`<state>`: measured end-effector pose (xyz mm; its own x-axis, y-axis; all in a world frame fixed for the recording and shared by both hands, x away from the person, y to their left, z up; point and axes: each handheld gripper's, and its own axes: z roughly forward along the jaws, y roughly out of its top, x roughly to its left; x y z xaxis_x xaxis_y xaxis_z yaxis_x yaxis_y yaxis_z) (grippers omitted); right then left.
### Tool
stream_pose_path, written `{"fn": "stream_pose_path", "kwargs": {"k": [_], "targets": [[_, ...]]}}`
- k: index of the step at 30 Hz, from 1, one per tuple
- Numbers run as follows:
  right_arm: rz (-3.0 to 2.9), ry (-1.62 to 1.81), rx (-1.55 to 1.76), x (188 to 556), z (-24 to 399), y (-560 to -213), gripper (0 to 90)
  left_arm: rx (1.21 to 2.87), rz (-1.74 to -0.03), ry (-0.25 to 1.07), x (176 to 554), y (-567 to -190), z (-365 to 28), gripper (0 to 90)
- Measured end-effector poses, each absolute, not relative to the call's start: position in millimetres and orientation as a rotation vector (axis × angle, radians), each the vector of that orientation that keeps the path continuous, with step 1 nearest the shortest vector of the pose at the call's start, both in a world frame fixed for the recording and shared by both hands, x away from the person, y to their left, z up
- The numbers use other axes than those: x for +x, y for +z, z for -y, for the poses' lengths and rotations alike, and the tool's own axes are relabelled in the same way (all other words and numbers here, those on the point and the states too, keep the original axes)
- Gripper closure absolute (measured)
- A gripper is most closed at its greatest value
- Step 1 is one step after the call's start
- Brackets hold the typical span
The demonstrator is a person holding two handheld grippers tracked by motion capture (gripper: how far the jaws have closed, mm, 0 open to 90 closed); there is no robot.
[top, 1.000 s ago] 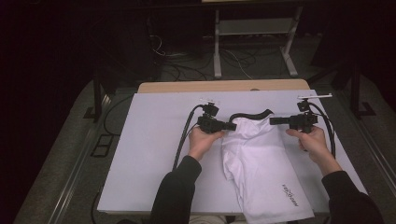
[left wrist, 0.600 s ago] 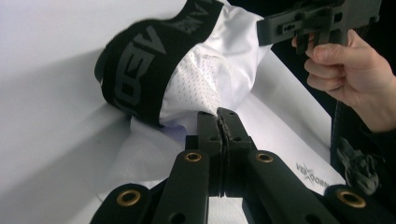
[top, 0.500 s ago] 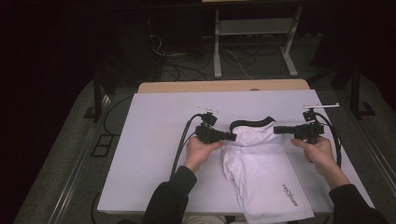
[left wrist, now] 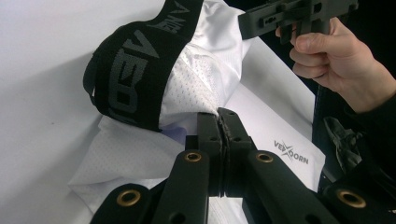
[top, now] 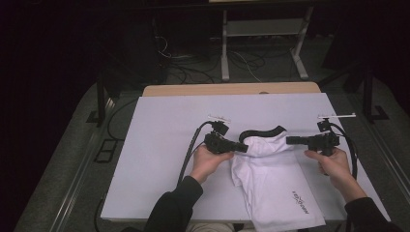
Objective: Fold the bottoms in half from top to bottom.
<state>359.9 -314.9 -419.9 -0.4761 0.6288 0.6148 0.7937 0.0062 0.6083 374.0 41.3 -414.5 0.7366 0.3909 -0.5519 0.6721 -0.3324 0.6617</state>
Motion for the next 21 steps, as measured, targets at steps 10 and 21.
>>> {"fn": "stream_pose_path", "kwargs": {"k": [10,21], "targets": [[2.115,-1.468,-1.485,351.1,314.4,-416.1,87.7,1.976,-0.788,-0.367,366.0,-410.5,-43.0,87.6],[2.152,-1.457,-1.463,339.6,314.5,-413.5,87.6,1.993,-0.748,-0.384,353.1,-407.4,-40.7,87.6]]}}
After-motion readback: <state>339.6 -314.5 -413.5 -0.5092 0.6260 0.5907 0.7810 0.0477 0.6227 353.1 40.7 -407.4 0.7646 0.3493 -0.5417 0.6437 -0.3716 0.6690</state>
